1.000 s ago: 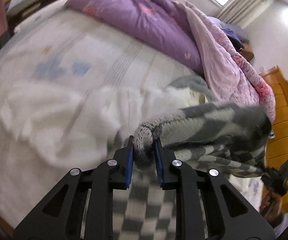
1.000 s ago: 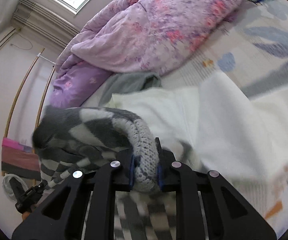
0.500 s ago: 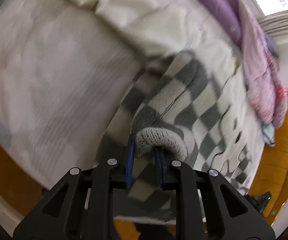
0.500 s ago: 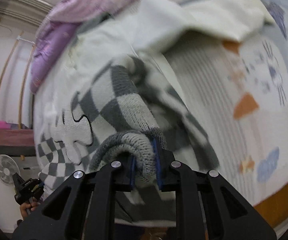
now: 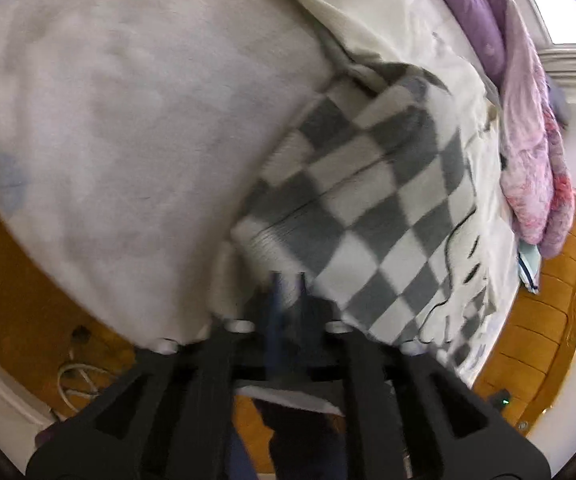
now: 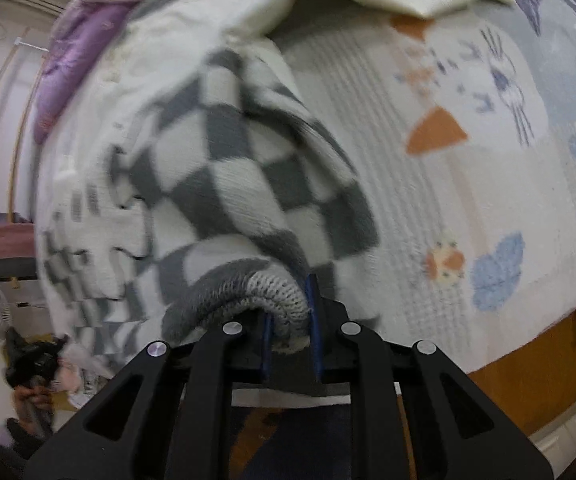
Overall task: Fold large clothes
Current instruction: 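Roll the held cardigan edge over the body with both tools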
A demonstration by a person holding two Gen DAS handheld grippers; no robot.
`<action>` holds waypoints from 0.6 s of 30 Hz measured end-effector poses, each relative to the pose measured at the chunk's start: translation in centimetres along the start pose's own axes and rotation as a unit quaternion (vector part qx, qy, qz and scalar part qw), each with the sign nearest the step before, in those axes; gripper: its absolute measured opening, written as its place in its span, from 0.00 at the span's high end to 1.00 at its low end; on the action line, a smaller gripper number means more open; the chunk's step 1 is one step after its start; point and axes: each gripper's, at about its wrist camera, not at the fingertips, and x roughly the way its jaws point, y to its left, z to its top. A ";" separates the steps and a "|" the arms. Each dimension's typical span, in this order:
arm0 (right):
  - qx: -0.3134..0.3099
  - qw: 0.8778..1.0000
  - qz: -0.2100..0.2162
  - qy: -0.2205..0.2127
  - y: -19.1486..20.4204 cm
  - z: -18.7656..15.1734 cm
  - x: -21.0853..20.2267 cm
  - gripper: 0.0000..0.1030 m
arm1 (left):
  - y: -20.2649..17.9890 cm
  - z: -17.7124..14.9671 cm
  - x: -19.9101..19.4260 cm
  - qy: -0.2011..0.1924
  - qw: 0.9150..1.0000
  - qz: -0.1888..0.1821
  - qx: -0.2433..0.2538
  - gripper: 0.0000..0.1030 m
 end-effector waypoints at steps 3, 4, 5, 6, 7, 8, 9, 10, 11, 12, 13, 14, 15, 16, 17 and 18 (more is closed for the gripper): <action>0.012 1.000 0.001 0.001 0.2 -0.1 0.4 0.74 | -0.1 0.0 1.1 -0.015 1.000 -0.011 -0.014 0.61; 0.016 1.000 0.000 -0.001 0.2 -0.3 0.1 0.66 | 0.2 -0.2 1.2 -0.018 0.999 -0.018 -0.026 0.58; 0.024 1.000 -0.004 -0.004 0.0 -0.6 -0.3 0.61 | 0.6 -0.4 1.3 -0.023 0.998 -0.028 -0.043 0.50; 0.034 0.999 -0.001 -0.004 -0.1 -0.7 -0.6 0.52 | 1.0 -0.7 1.4 -0.027 0.998 -0.032 -0.056 0.43; 0.053 0.999 0.009 -0.001 -0.4 -1.0 -0.9 0.49 | 1.2 -0.9 1.5 -0.029 0.997 -0.032 -0.068 0.43; 0.075 0.997 0.027 0.002 -0.7 -1.2 -1.1 0.49 | 1.5 -1.1 2.0 -0.024 0.996 -0.041 -0.079 0.43; 0.095 0.995 0.041 0.005 -0.9 -1.4 -1.2 0.49 | 1.6 -1.1 2.4 -0.021 0.995 -0.045 -0.086 0.43; 0.116 0.992 0.055 0.010 -1.1 -1.9 -1.3 0.49 | 1.4 -0.9 2.8 -0.024 0.994 -0.049 -0.092 0.43; 0.147 0.986 0.073 0.018 -1.4 -2.4 -1.1 0.49 | 1.5 -0.8 2.9 -0.026 0.994 -0.053 -0.097 0.43; 0.168 0.981 0.090 0.024 -1.6 -2.9 -1.1 0.49 | 1.4 -0.7 3.2 -0.027 0.992 -0.058 -0.106 0.43; 0.181 0.978 0.097 0.027 -1.6 -3.3 -1.2 0.49 | 1.4 -0.7 3.5 -0.024 0.991 -0.064 -0.112 0.43; 0.198 0.974 0.102 0.035 -2.0 -4.2 -1.2 0.49 | 1.4 -0.7 3.7 -0.020 0.990 -0.071 -0.123 0.43; 0.206 0.973 0.101 0.041 -2.1 -4.7 -1.2 0.49 | 1.4 -0.8 3.7 -0.017 0.989 -0.077 -0.127 0.43; 0.216 0.970 0.097 0.047 -2.4 -5.3 -1.5 0.48 | 1.4 -0.8 3.7 -0.016 0.989 -0.078 -0.126 0.43; 0.232 0.966 0.107 0.051 -2.8 -5.9 -1.7 0.47 | 1.5 -0.9 3.7 -0.013 0.989 -0.078 -0.125 0.43; 0.242 0.962 0.117 0.050 -2.5 -5.9 -1.8 0.46 | 1.5 -0.9 3.8 -0.010 0.989 -0.080 -0.127 0.43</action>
